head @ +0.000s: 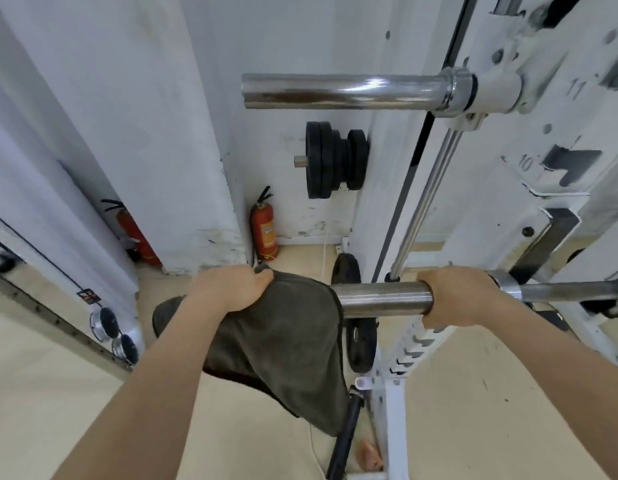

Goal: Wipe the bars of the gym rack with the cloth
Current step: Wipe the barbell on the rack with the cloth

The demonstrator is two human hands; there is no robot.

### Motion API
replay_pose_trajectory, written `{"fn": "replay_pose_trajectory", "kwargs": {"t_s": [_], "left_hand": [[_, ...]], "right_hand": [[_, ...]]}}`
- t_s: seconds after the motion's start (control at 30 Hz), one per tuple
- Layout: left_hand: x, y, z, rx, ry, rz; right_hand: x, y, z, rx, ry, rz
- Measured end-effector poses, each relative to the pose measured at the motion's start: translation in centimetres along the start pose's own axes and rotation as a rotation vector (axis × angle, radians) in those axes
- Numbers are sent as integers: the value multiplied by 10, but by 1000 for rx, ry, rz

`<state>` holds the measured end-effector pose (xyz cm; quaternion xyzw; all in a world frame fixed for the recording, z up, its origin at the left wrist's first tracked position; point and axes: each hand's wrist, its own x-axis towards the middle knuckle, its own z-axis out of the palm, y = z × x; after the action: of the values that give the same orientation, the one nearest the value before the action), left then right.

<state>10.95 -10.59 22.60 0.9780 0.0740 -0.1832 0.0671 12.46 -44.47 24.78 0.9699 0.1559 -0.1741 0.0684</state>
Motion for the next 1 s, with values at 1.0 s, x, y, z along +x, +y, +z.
{"fn": "replay_pose_trajectory", "kwargs": {"t_s": [1.0], "left_hand": [[-4, 258, 29, -404, 303, 509]], "right_hand": [[-58, -45, 98, 1804, 278, 461]]}}
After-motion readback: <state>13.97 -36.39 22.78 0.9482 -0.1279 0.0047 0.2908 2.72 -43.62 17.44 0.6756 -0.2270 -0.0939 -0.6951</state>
